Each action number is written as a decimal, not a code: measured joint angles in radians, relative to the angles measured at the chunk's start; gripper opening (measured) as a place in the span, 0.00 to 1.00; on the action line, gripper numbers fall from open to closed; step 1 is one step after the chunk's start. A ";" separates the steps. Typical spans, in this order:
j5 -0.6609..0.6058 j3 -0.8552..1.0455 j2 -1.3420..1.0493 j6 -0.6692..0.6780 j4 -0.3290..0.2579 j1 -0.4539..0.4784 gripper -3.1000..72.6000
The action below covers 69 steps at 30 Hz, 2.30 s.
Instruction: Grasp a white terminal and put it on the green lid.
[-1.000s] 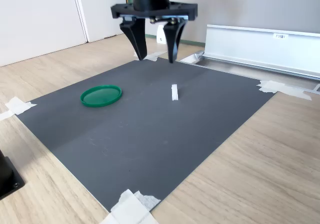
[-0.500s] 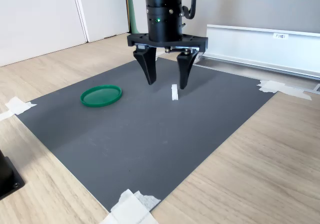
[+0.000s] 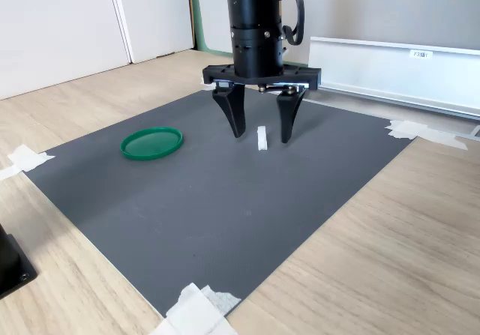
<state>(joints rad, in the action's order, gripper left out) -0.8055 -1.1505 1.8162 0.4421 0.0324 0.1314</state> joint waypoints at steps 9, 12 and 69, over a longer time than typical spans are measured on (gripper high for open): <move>-0.002 0.000 0.008 -0.006 -0.005 0.000 0.70; -0.003 0.000 0.008 -0.006 -0.032 0.000 0.53; -0.006 0.293 -0.224 0.004 -0.109 -0.396 0.68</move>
<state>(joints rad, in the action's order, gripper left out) -0.8117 -0.8580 1.5919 0.4460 -0.0761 -0.2643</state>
